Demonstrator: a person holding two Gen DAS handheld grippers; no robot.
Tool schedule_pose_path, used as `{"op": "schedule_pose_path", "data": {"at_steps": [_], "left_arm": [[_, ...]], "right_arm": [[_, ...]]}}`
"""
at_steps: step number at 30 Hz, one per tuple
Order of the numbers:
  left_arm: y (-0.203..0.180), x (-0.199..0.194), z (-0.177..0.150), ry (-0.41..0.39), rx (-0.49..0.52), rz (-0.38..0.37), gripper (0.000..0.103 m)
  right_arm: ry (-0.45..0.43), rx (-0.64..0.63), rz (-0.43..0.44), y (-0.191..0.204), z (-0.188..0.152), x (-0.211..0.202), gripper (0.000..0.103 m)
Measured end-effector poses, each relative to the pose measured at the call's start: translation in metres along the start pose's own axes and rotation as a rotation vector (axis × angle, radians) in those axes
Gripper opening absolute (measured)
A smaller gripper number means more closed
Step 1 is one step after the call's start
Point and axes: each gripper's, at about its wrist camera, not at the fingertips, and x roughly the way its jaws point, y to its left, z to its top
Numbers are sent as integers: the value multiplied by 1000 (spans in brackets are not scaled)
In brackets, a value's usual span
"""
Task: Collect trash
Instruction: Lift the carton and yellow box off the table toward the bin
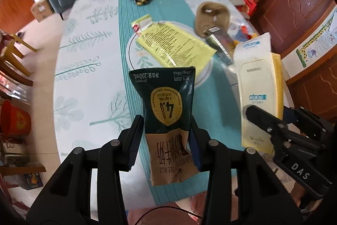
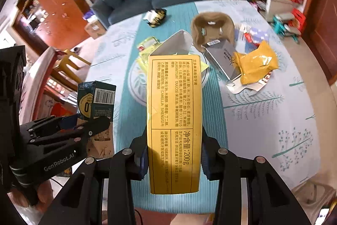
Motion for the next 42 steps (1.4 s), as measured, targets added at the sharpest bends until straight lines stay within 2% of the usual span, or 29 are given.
{"op": "schedule_pose_path", "data": {"at_steps": [10, 14, 19, 24, 29, 36, 42], "left_arm": [[-84, -78, -78, -132, -51, 72, 38], [-117, -93, -115, -140, -97, 88, 38], [-154, -100, -163, -106, -118, 121, 38], [-173, -97, -201, -44, -130, 150, 38], [-174, -82, -226, 7, -142, 159, 38], [-172, -31, -252, 90, -157, 135, 38], [-166, 17, -278, 109, -146, 109, 38]], "right_arm": [[-70, -94, 85, -45, -76, -89, 39], [-55, -127, 106, -70, -115, -115, 39], [-36, -140, 147, -98, -158, -132, 39], [35, -133, 181, -113, -197, -126, 39], [90, -125, 189, -124, -235, -110, 39], [198, -75, 180, -129, -286, -66, 39], [274, -14, 158, -137, -326, -18, 39]]}}
